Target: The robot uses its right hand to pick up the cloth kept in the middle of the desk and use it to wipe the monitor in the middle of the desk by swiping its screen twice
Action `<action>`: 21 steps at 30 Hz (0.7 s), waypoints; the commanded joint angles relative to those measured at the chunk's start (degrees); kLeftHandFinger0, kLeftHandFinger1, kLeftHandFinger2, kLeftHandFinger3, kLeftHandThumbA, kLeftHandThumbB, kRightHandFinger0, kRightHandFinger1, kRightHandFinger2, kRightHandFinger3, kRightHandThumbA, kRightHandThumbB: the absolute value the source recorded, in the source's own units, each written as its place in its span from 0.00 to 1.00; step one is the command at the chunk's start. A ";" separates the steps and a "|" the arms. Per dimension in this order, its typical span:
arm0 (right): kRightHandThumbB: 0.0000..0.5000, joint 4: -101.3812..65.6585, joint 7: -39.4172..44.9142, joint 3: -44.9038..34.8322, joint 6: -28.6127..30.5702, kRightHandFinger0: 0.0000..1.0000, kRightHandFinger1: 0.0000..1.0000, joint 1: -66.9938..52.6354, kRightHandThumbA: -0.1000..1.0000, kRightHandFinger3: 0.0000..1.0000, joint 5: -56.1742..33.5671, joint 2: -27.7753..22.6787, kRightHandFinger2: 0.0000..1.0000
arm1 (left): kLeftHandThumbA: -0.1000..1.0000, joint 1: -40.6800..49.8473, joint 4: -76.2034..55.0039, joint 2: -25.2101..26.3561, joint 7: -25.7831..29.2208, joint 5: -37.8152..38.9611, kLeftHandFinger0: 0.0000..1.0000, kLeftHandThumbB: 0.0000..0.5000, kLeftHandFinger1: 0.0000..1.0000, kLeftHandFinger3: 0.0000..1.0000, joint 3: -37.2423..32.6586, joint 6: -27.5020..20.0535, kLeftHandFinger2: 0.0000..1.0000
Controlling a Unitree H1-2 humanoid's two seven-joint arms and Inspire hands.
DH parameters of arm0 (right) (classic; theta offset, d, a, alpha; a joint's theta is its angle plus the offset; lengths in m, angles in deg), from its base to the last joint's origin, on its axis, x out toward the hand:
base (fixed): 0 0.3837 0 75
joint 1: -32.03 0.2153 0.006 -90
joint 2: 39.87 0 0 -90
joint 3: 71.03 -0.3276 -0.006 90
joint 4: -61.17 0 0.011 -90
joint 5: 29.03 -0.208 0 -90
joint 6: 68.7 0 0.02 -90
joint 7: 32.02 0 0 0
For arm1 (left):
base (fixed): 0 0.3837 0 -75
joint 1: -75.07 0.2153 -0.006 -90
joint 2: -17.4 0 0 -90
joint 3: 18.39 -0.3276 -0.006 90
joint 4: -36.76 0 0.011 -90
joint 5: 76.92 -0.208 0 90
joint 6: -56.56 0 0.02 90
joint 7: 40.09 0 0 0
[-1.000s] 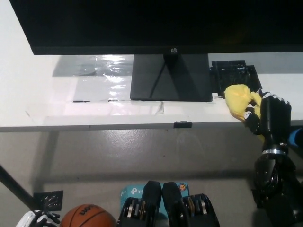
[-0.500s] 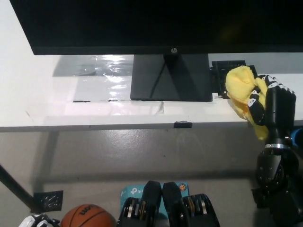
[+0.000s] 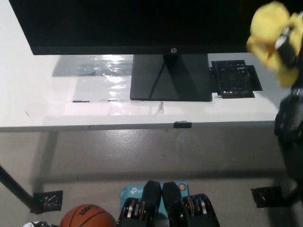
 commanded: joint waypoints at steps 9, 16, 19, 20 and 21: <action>0.27 7.61 11.94 1.73 -16.28 0.00 0.01 16.43 0.00 0.03 0.36 -6.39 0.38 | 0.87 1.19 -1.72 0.37 -0.32 -0.56 0.55 0.79 0.60 0.77 0.25 -0.04 0.70; 0.50 13.95 9.18 5.82 -16.69 0.00 0.03 19.17 0.00 0.08 2.11 -5.60 0.31 | 0.87 1.61 -2.01 0.63 -0.41 -0.55 0.57 0.81 0.59 0.78 0.35 0.01 0.70; 0.40 15.09 8.15 6.77 -17.41 0.00 0.06 19.31 0.00 0.19 2.33 -4.43 0.39 | 0.85 1.61 -2.24 0.85 -0.52 -0.82 0.54 0.77 0.59 0.79 0.20 -0.35 0.70; 0.36 15.66 7.64 6.97 -17.31 0.00 0.05 19.33 0.00 0.22 1.91 -3.01 0.40 | 0.86 1.62 -2.54 0.91 -0.45 -1.15 0.55 0.77 0.59 0.80 0.11 0.07 0.70; 0.37 16.11 7.58 7.06 -17.49 0.00 0.04 19.48 0.00 0.37 1.75 -2.52 0.39 | 0.85 1.63 -2.76 0.87 -0.34 -1.19 0.55 0.78 0.59 0.80 0.19 0.52 0.70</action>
